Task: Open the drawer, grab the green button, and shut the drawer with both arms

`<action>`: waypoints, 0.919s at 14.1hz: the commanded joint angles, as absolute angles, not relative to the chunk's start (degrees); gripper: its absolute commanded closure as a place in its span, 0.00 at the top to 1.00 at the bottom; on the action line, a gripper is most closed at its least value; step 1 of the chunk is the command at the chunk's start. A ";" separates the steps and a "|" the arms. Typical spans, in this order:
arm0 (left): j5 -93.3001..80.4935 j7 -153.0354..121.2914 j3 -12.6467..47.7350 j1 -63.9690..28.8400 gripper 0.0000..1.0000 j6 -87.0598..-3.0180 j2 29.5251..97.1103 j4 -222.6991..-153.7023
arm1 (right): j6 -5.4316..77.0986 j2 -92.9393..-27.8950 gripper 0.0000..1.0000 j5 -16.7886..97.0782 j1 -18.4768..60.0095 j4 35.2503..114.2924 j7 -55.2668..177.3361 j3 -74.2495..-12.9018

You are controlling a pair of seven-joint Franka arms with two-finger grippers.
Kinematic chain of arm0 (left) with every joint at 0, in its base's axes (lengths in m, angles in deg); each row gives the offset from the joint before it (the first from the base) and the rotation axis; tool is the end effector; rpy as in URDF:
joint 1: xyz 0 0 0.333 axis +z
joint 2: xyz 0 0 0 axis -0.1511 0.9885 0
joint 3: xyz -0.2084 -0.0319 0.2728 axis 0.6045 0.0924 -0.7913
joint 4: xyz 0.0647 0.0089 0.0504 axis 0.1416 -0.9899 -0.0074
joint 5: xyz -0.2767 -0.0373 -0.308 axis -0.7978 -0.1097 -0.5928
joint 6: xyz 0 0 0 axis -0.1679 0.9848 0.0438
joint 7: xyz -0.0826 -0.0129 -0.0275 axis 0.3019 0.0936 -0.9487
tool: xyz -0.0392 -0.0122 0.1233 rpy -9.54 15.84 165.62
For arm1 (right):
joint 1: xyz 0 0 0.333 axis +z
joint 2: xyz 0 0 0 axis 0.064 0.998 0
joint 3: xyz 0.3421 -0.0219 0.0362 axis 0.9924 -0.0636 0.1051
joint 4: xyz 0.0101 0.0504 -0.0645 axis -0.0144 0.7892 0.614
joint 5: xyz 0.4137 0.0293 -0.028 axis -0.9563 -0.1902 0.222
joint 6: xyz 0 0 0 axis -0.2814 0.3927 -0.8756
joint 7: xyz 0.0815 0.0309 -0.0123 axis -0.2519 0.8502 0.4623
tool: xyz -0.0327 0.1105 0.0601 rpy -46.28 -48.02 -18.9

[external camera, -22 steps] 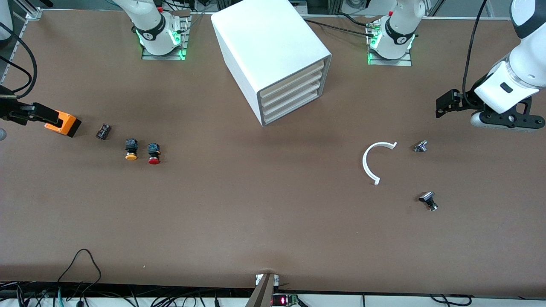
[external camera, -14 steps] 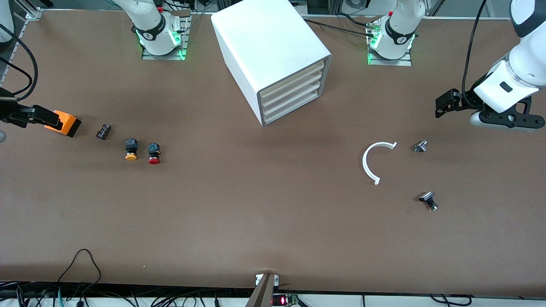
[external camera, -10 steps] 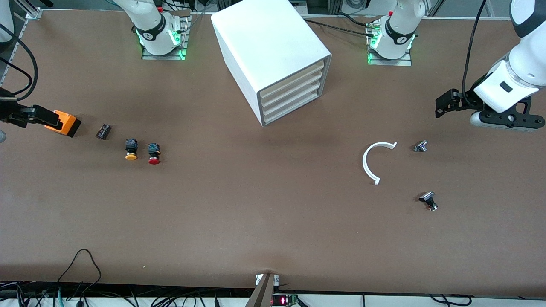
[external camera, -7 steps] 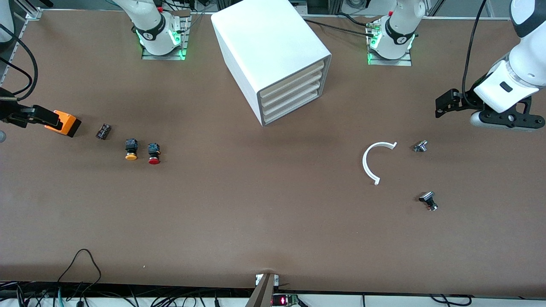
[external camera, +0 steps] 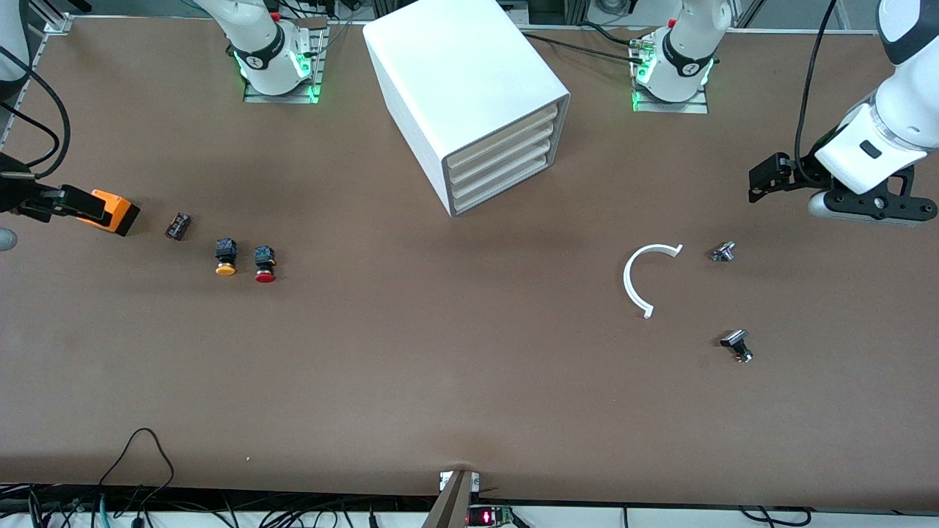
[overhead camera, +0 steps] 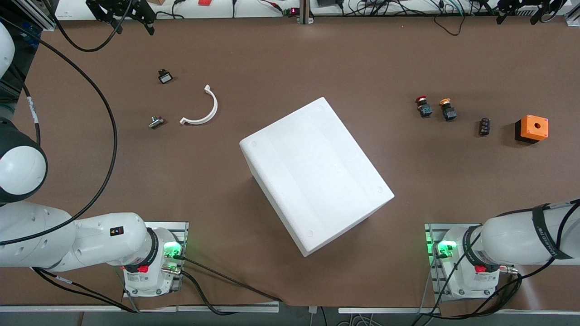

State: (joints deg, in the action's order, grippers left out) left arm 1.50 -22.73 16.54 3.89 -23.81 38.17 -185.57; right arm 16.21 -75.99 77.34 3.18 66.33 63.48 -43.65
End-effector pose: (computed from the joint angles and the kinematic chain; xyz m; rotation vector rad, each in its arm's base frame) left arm 0.5819 -0.0492 0.5742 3.1181 -0.1344 -0.0471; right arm 0.6235 -0.0626 0.5524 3.1250 -0.0916 -0.0708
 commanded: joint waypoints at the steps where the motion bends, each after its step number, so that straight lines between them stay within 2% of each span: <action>1: 3.03 -22.67 16.71 3.61 1.00 -22.89 38.84 -183.85 | 16.63 -76.15 1.00 76.90 3.05 66.28 62.81 -43.66; 7: 3.12 -23.28 16.62 3.79 1.00 -23.32 37.88 -185.15 | 16.63 -76.15 1.00 76.90 3.05 66.28 62.82 -43.66; 10: 3.03 -22.59 16.62 3.44 1.00 -22.80 39.71 -181.76 | 16.72 -76.06 1.00 76.90 2.88 66.36 62.73 -43.66; 13: 3.12 -22.59 16.62 3.35 1.00 -22.18 39.89 -181.13 | 17.16 -75.36 1.00 76.20 3.05 66.36 62.99 -43.75</action>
